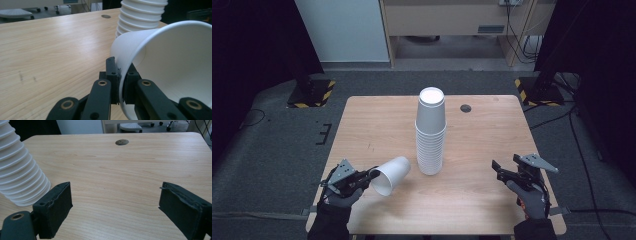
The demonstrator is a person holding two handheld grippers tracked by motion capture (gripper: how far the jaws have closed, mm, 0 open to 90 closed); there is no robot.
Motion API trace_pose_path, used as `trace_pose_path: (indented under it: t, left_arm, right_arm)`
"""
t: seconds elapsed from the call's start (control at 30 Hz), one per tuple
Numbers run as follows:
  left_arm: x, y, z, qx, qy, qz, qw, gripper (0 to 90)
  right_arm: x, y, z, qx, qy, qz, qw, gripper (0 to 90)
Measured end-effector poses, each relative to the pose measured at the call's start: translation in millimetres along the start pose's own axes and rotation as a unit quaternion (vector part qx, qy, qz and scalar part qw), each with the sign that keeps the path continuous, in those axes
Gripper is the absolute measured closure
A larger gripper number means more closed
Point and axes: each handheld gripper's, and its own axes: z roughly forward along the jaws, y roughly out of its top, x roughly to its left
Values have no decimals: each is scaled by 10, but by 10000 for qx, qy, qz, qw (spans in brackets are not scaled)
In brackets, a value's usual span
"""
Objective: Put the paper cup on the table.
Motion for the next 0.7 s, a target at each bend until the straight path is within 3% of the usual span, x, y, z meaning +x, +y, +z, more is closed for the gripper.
trace_pose_path:
  t: [0.3, 0.33, 0.4, 0.57, 0.7]
  left_arm:
    - [118, -12, -55, 44, 487, -48, 9988, 848]
    - [144, -10, -66, 46, 642, -44, 9979, 848]
    - [160, -8, -73, 71, 689, -60, 9976, 848]
    - [277, 7, -80, 140, 977, -279, 9947, 848]
    - [327, 31, -78, 179, 1069, -356, 9935, 847]
  right_arm:
    - [-5, -3, 0, 14, -39, -8, 10000, 113]
    - [-6, -3, 0, 14, -51, -16, 10000, 113]
    - [-8, -1, -3, 15, -66, -31, 10000, 113]
    - [6, -9, 13, 66, -90, -84, 9999, 114]
    - [16, -18, 22, 111, -96, -140, 9998, 113]
